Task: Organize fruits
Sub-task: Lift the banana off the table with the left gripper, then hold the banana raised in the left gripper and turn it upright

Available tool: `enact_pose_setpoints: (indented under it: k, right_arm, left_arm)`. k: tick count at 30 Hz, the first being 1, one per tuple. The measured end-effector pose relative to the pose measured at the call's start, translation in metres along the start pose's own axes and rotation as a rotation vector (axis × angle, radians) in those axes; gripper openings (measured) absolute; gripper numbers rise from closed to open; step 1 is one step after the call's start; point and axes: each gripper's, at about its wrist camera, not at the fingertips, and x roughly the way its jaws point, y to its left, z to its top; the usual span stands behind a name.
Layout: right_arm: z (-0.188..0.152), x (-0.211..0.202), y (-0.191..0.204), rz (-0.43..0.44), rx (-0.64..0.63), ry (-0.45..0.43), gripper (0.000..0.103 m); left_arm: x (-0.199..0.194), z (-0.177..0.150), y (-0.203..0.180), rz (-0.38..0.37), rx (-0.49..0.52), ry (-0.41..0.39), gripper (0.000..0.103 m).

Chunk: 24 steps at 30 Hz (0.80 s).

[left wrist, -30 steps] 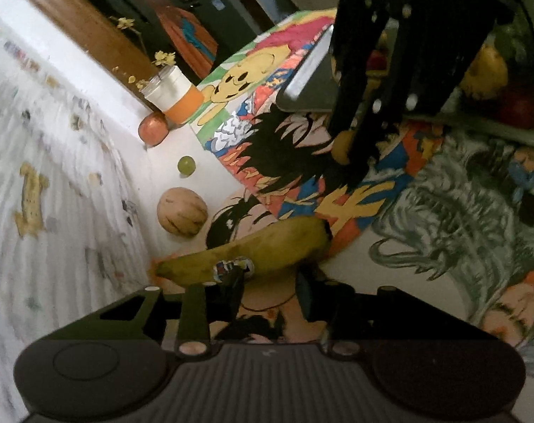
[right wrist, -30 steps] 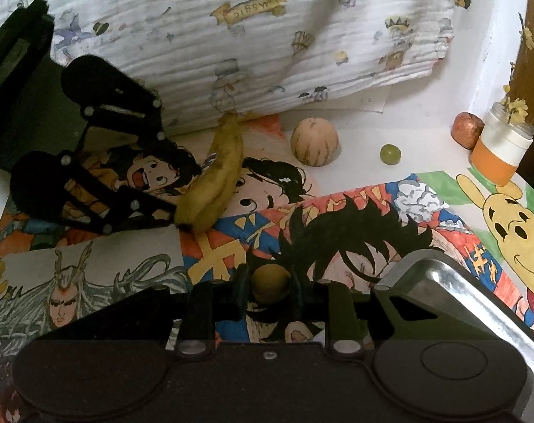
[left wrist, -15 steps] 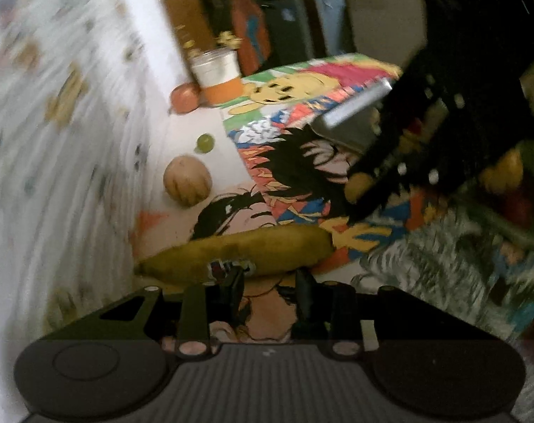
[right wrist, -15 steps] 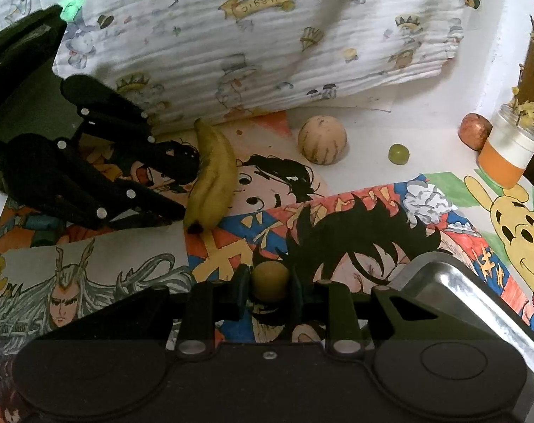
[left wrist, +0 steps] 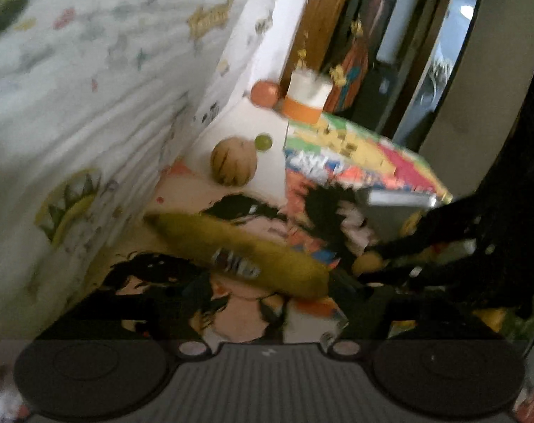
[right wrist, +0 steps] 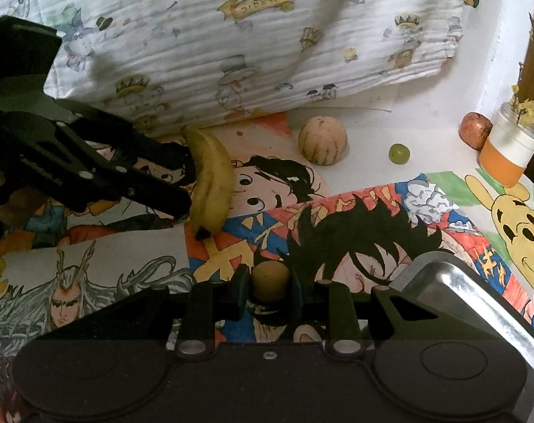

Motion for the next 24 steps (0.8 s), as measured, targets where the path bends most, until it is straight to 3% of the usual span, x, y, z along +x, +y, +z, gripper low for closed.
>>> enact_pose_setpoints:
  k: [5, 11, 17, 24]
  right_arm:
    - [-0.001, 0.0, 0.0, -0.007, 0.007, -0.002, 0.028]
    - [-0.001, 0.0, 0.0, -0.018, 0.008, -0.005, 0.028]
    - [0.0, 0.001, 0.001, -0.022, 0.003, -0.003, 0.028]
    - [0.001, 0.004, 0.005, -0.039, -0.022, 0.014, 0.028]
  left_arm:
    - [0.001, 0.007, -0.014, 0.015, 0.015, -0.002, 0.08]
    - [0.015, 0.019, -0.023, 0.173, -0.153, 0.009, 0.08]
    - [0.036, 0.021, -0.016, 0.265, -0.328, 0.063, 0.073]
    - [0.04, 0.018, -0.024, 0.33, -0.328, 0.039, 0.068]
